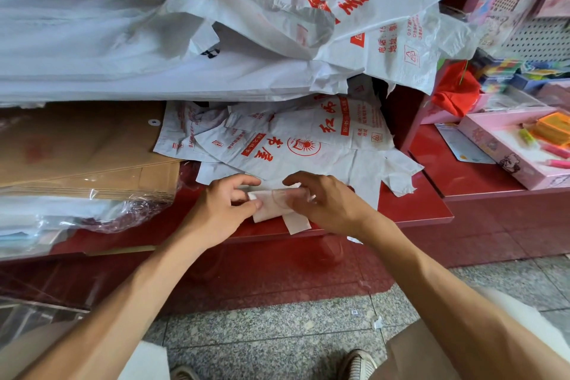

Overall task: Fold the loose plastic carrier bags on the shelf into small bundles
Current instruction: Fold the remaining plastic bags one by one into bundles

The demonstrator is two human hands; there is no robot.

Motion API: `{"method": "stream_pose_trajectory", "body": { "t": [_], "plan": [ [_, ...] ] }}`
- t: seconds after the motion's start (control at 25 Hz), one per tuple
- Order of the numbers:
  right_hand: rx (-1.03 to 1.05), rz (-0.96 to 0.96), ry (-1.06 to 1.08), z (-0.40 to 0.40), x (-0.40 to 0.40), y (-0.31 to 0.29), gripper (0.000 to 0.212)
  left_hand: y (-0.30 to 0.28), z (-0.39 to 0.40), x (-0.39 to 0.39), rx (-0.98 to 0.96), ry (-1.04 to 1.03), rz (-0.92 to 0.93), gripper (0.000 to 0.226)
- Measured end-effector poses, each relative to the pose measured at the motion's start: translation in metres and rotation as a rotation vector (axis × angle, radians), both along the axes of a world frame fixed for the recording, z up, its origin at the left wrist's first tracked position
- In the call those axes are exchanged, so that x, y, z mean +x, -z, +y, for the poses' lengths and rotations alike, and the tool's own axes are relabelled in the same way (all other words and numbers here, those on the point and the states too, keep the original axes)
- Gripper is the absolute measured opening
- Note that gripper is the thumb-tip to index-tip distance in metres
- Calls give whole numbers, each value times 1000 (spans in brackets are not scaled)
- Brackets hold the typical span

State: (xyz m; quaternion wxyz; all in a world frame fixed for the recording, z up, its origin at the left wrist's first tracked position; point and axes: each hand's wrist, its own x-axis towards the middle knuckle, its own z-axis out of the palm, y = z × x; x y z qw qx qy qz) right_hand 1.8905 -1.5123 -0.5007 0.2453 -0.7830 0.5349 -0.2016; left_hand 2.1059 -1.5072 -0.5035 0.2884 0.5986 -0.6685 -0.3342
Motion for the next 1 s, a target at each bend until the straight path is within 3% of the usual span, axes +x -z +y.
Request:
{"method": "stream_pose_trajectory", "body": {
  "t": [0.08, 0.24, 0.32, 0.44, 0.6, 0.8, 0.88, 1.0],
  "plan": [
    [-36, -116, 78, -1, 7, 10, 31, 3, 1, -2, 22, -37, -17, 31],
    [-65, -186, 202, -8, 15, 25, 33, 11, 1, -6, 29, -70, -401, 57],
    [-88, -156, 218, -10, 16, 25, 34, 13, 0, -6, 47, -90, -451, 56],
    [-163, 46, 128, -11, 16, 27, 44, 13, -4, -4, 67, -119, -204, 28],
    [-135, 101, 49, -12, 15, 24, 45, 12, -2, -7, 73, -107, 92, 28],
    [-97, 280, -8, -8, 12, 15, 56, 10, 0, -8, -53, -51, 120, 32],
    [-63, 231, -56, -5, 13, 10, 62, 10, 2, -10, -124, 13, 90, 33],
    [-87, 59, -37, -3, 14, 2, 49, 5, 3, -13, -192, 9, 148, 29]
  ]
}}
